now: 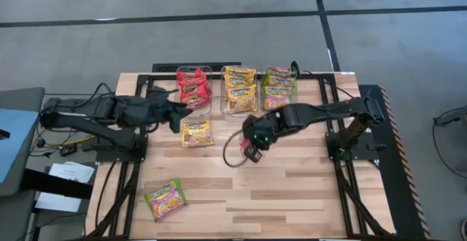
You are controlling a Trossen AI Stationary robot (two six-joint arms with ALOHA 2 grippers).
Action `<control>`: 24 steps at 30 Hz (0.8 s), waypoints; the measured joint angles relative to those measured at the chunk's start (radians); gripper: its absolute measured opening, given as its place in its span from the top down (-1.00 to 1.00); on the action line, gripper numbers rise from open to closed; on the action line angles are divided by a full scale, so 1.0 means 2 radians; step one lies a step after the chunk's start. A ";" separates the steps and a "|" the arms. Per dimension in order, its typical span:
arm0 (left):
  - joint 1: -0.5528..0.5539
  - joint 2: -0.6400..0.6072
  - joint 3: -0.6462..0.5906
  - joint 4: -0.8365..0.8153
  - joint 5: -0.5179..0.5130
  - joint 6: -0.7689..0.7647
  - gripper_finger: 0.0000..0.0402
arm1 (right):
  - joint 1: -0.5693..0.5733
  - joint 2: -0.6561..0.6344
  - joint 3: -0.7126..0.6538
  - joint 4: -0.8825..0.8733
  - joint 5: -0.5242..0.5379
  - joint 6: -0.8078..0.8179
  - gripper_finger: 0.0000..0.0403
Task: Sort Maruchan noodles
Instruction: Put the orange noodle pack into the left transparent bin
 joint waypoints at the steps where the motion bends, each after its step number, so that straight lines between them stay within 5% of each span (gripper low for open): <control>1: 0.003 0.007 0.000 0.007 0.003 0.006 0.05 | -0.008 0.000 0.005 0.004 0.002 -0.009 0.94; 13: 0.024 0.106 -0.001 0.077 0.007 0.026 0.07 | -0.070 -0.001 0.027 0.039 0.013 -0.067 0.94; 24: 0.052 0.164 -0.001 0.183 0.081 0.058 0.07 | -0.090 -0.001 0.027 0.053 0.012 -0.105 0.94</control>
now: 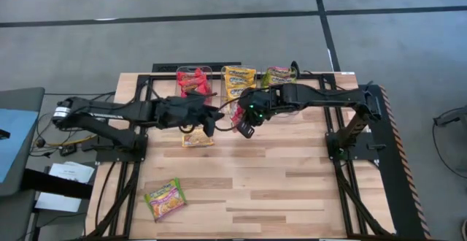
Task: Sort Maruchan noodles
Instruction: Put the orange noodle pack into the left transparent bin
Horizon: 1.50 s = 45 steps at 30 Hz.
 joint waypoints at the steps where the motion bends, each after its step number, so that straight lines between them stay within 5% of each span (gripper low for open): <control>1: 0.005 0.005 0.000 0.009 0.013 -0.003 0.07 | 0.000 0.000 0.000 0.000 -0.001 -0.007 0.94; 27: 0.050 0.082 0.000 0.126 0.127 -0.005 0.07 | -0.001 0.000 -0.002 0.006 -0.030 -0.050 0.94; 45: 0.063 0.087 0.000 0.130 0.184 0.019 0.07 | -0.003 0.001 -0.002 0.015 -0.036 -0.050 0.94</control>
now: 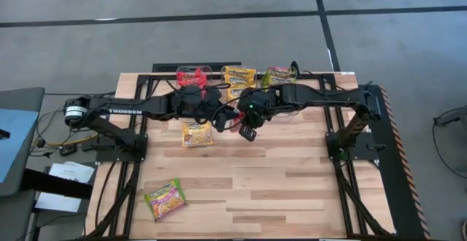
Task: Sort Maruchan noodles
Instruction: Put the orange noodle pack into the left transparent bin
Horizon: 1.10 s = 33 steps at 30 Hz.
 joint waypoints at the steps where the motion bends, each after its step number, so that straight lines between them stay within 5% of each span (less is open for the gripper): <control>1: 0.000 0.000 0.000 0.000 0.005 0.000 0.09 | 0.000 0.000 0.000 0.000 0.000 0.000 0.94; 21: 0.006 0.001 0.000 -0.002 0.025 0.047 0.93 | -0.004 0.000 0.001 -0.007 0.003 -0.002 0.90; 33: 0.018 -0.028 0.000 -0.018 0.057 0.062 1.00 | -0.004 -0.001 0.004 0.004 0.018 -0.004 0.45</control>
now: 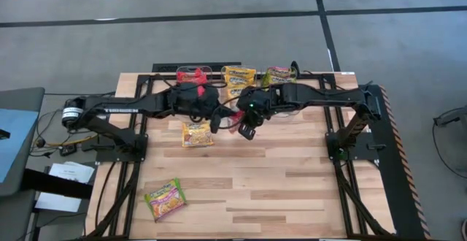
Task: Sort Maruchan noodles
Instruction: Put the orange noodle pack into the left transparent bin
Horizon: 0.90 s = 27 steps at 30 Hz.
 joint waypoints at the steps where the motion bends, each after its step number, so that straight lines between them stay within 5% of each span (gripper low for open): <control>1: 0.001 -0.008 0.000 -0.009 0.002 0.002 1.00 | 0.000 0.000 0.001 0.005 0.000 0.000 0.41; 8: 0.010 -0.074 0.000 -0.107 0.001 0.016 1.00 | -0.014 0.000 0.007 -0.001 -0.041 0.001 0.19; 20: 0.012 -0.212 0.000 -0.273 -0.093 0.068 1.00 | -0.030 -0.001 0.057 -0.009 -0.081 -0.024 0.16; 27: 0.013 -0.317 -0.068 -0.247 -0.142 0.071 1.00 | -0.030 -0.001 0.061 -0.011 -0.082 -0.024 0.17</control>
